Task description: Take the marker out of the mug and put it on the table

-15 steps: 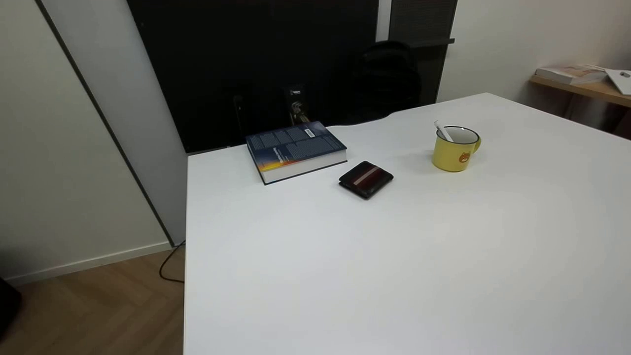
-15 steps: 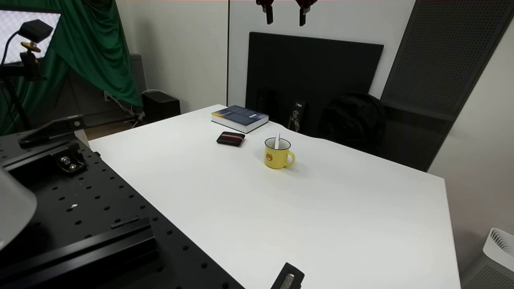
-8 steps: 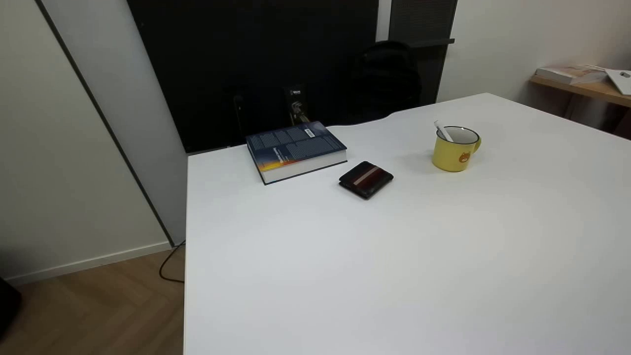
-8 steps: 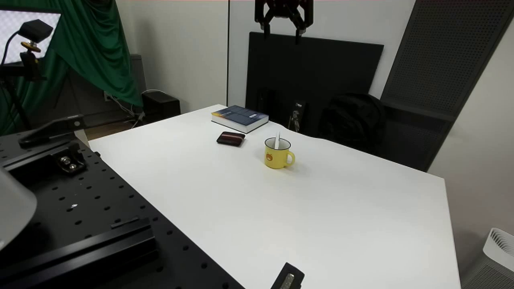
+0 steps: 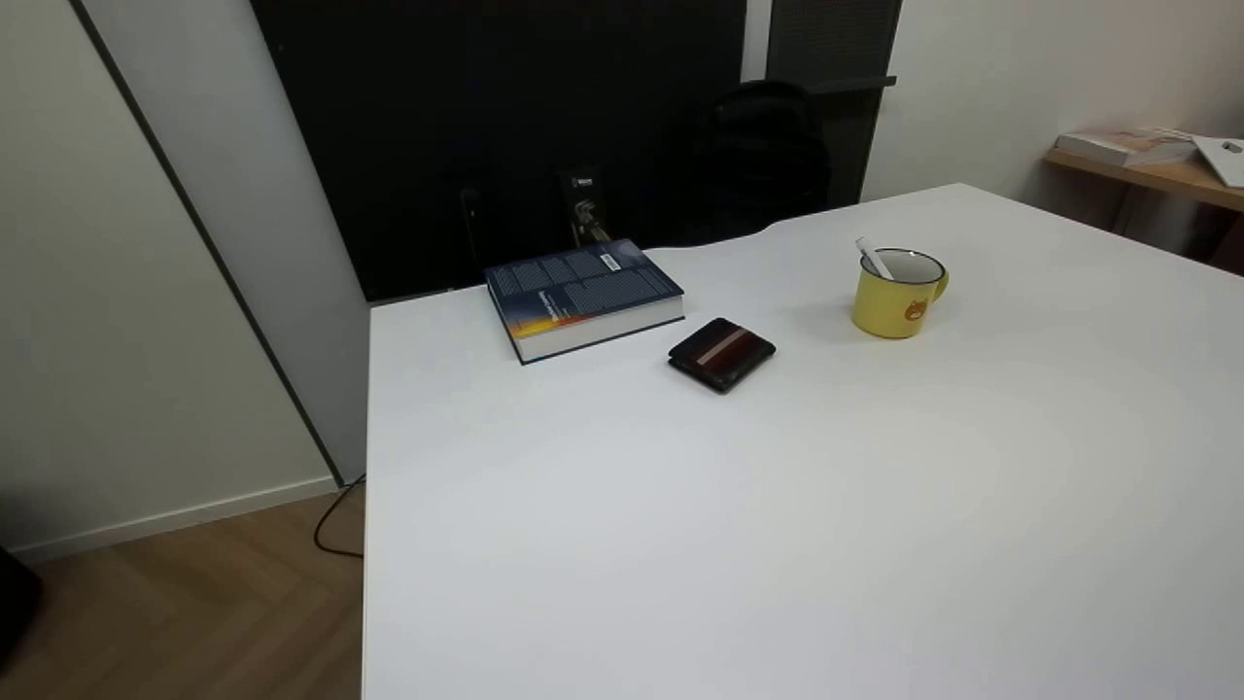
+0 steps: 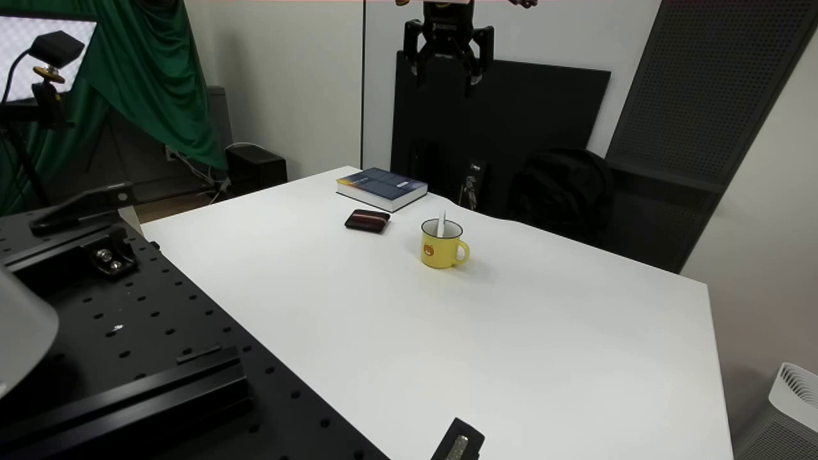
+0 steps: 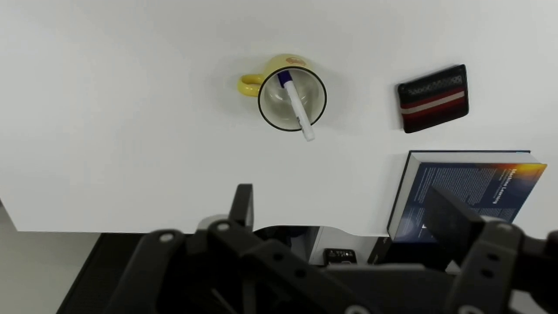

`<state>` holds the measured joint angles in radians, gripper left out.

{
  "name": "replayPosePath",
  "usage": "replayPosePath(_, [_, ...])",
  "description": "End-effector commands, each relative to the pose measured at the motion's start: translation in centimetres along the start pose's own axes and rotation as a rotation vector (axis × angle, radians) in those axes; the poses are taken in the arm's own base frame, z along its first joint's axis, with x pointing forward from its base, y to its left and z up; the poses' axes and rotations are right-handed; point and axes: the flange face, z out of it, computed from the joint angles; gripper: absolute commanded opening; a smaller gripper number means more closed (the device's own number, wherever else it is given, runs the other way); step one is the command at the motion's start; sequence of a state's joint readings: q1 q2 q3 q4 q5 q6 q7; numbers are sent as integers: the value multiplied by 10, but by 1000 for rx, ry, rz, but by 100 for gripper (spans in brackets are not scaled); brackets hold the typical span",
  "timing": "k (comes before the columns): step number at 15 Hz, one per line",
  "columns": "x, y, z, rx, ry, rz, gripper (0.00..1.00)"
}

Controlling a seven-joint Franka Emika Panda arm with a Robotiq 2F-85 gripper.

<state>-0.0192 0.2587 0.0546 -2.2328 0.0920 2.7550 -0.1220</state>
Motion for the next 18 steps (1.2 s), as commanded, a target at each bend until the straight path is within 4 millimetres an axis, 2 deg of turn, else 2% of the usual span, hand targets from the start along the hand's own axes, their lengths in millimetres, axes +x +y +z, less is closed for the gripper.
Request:
replayPosePath(1, [-2, 16, 53, -10, -13, 18, 100])
replayPosePath(12, [-21, 28, 114, -21, -166, 49, 100])
replayPosePath(18, [-27, 31, 137, -18, -250, 72, 100])
